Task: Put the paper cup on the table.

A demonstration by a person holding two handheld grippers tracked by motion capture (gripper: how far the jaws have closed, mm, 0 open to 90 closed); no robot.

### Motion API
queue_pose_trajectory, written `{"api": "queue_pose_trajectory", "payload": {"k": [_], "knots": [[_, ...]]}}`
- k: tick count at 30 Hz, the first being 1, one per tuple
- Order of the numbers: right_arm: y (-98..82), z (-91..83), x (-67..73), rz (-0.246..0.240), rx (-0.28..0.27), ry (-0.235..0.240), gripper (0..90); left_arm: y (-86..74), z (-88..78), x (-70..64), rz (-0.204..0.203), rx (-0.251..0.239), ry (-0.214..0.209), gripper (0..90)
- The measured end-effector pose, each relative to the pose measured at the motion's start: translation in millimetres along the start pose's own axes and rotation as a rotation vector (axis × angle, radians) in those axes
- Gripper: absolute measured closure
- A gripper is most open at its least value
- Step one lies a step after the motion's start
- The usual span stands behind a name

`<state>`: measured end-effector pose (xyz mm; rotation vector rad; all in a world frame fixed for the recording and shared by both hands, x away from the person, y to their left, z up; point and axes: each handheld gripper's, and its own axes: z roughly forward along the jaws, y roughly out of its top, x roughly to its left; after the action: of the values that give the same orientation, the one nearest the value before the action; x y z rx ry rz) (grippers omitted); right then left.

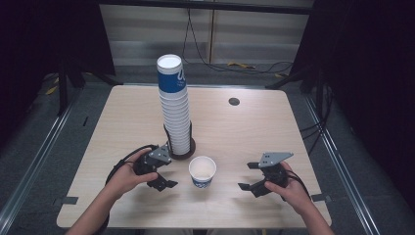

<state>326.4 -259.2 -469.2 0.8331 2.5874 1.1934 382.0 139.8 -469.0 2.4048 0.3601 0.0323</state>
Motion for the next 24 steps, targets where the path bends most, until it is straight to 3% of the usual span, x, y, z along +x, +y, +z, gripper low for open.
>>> {"api": "queue_pose_trajectory", "payload": {"k": [12,20,24], "knots": [[-20.8,-6.8,-4.0,0.005,0.047,-0.045,13.7,-31.1,-4.9,9.0,-0.047,-0.006,0.032,16.3],[-37.7,-2.6,-6.8,-0.003,0.107,-0.083,12.9,-46.2,-1.7,12.4,-0.045,0.010,0.064,16.3],[-40.0,-2.5,-6.8,-0.002,0.088,-0.094,12.9,-51.5,-1.6,13.2,-0.036,-0.006,0.075,15.7]]}}
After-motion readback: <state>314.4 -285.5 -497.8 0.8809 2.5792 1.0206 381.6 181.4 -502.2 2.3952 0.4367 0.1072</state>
